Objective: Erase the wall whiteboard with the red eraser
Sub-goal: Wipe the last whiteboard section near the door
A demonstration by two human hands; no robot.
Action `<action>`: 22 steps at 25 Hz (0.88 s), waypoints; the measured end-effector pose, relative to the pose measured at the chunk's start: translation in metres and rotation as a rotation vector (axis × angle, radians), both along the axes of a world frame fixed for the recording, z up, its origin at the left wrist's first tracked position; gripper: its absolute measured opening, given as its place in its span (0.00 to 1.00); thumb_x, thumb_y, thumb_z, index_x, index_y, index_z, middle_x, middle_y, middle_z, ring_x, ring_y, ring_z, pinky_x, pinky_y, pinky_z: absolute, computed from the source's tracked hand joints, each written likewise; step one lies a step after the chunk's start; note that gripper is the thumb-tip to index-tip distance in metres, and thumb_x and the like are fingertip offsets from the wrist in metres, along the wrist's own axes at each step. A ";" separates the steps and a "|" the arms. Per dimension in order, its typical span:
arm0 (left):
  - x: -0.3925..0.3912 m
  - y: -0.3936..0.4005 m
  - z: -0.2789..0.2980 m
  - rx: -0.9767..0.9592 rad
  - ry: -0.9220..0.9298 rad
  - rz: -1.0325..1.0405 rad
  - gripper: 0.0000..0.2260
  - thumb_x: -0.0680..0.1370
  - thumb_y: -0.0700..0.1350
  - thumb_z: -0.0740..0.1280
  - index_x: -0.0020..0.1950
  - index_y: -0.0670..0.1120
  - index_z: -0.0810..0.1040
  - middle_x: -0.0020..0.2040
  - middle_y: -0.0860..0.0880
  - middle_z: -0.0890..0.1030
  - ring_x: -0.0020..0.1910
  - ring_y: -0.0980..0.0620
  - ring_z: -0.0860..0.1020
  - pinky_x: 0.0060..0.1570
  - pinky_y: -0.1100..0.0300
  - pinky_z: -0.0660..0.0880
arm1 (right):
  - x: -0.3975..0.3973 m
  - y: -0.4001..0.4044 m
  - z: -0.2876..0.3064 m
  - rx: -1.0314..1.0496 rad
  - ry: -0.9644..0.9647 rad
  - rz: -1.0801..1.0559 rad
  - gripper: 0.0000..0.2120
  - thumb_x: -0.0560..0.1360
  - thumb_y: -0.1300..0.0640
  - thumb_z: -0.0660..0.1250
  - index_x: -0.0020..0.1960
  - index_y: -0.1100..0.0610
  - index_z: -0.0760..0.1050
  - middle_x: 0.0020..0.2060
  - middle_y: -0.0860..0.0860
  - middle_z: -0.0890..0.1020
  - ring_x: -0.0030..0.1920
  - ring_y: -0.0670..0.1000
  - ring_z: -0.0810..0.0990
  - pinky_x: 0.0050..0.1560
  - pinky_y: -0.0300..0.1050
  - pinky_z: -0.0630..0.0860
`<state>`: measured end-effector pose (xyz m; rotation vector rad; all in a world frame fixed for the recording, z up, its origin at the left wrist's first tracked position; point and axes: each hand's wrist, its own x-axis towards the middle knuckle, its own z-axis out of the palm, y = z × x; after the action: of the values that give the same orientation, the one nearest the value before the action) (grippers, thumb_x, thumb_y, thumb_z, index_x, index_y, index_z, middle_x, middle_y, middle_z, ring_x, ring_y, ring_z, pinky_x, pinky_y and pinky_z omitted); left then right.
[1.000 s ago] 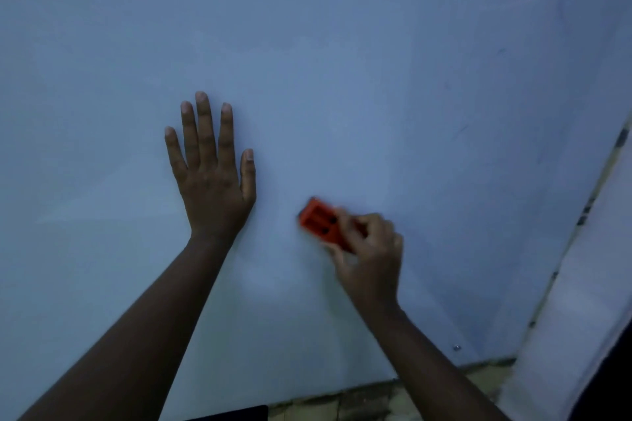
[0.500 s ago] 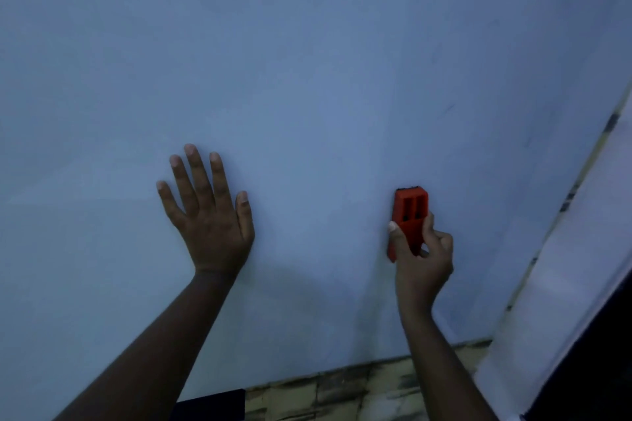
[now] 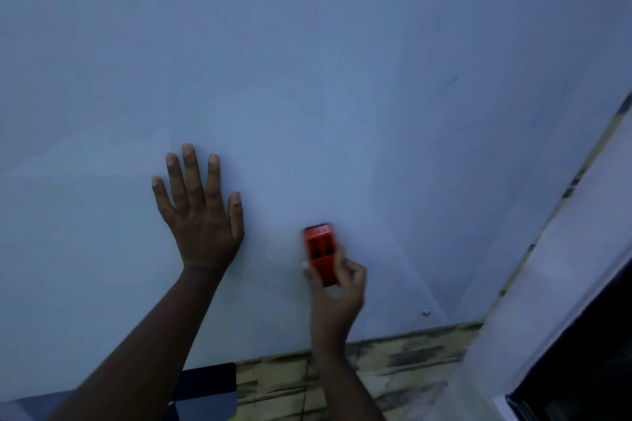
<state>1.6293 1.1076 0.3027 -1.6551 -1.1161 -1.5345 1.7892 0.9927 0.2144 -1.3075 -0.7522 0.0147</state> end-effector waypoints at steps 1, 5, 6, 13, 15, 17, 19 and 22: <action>-0.001 0.000 -0.004 0.002 0.015 0.003 0.28 0.87 0.51 0.57 0.85 0.42 0.58 0.83 0.34 0.59 0.86 0.42 0.46 0.83 0.37 0.46 | 0.018 0.002 0.001 0.042 0.264 -0.016 0.32 0.66 0.52 0.84 0.67 0.48 0.79 0.52 0.51 0.80 0.50 0.44 0.79 0.53 0.43 0.79; 0.004 -0.002 -0.023 -0.025 -0.006 -0.001 0.28 0.87 0.50 0.57 0.85 0.43 0.58 0.83 0.34 0.59 0.86 0.43 0.45 0.83 0.38 0.45 | 0.077 -0.007 -0.023 0.041 0.836 0.035 0.32 0.69 0.46 0.82 0.70 0.50 0.79 0.50 0.45 0.86 0.55 0.52 0.84 0.55 0.60 0.84; 0.005 -0.002 -0.028 -0.032 -0.007 0.004 0.28 0.87 0.50 0.57 0.86 0.44 0.57 0.83 0.34 0.59 0.86 0.43 0.45 0.83 0.38 0.45 | 0.083 -0.012 -0.031 0.023 0.928 0.075 0.29 0.71 0.47 0.80 0.70 0.49 0.78 0.52 0.46 0.85 0.57 0.54 0.84 0.54 0.59 0.84; 0.008 -0.002 -0.053 -0.050 0.031 0.020 0.29 0.87 0.51 0.56 0.87 0.46 0.53 0.85 0.38 0.54 0.86 0.43 0.44 0.83 0.40 0.43 | 0.064 -0.023 -0.107 -0.179 1.456 0.363 0.34 0.73 0.52 0.74 0.72 0.69 0.69 0.53 0.67 0.82 0.50 0.64 0.82 0.43 0.64 0.85; 0.007 -0.003 -0.059 -0.047 0.055 0.015 0.29 0.87 0.52 0.56 0.87 0.47 0.52 0.87 0.42 0.48 0.86 0.43 0.44 0.83 0.40 0.42 | 0.054 -0.025 -0.122 -0.208 1.507 0.428 0.28 0.80 0.54 0.69 0.73 0.67 0.67 0.52 0.68 0.80 0.52 0.67 0.81 0.37 0.65 0.83; 0.006 -0.004 -0.066 -0.051 0.080 0.015 0.30 0.87 0.52 0.56 0.87 0.47 0.52 0.88 0.45 0.43 0.86 0.43 0.43 0.83 0.40 0.41 | 0.053 -0.022 -0.129 -0.203 1.496 0.480 0.24 0.82 0.55 0.66 0.73 0.66 0.67 0.52 0.68 0.80 0.53 0.68 0.80 0.41 0.68 0.81; 0.006 -0.006 -0.073 -0.072 0.087 0.007 0.30 0.87 0.52 0.56 0.87 0.47 0.51 0.88 0.46 0.43 0.86 0.43 0.43 0.83 0.40 0.41 | 0.058 -0.020 -0.134 -0.221 1.478 0.496 0.22 0.82 0.57 0.66 0.72 0.66 0.67 0.52 0.68 0.80 0.53 0.68 0.79 0.39 0.70 0.81; 0.007 -0.011 -0.083 -0.125 0.095 0.002 0.31 0.87 0.53 0.56 0.87 0.48 0.49 0.87 0.47 0.41 0.86 0.43 0.42 0.82 0.39 0.39 | 0.066 -0.019 -0.147 -0.302 1.434 0.417 0.24 0.80 0.62 0.70 0.72 0.68 0.68 0.56 0.68 0.79 0.52 0.68 0.79 0.30 0.66 0.82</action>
<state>1.6366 1.0964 0.2199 -1.7900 -1.1822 -1.3940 1.8557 0.9734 0.0670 -1.0385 0.2594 1.2970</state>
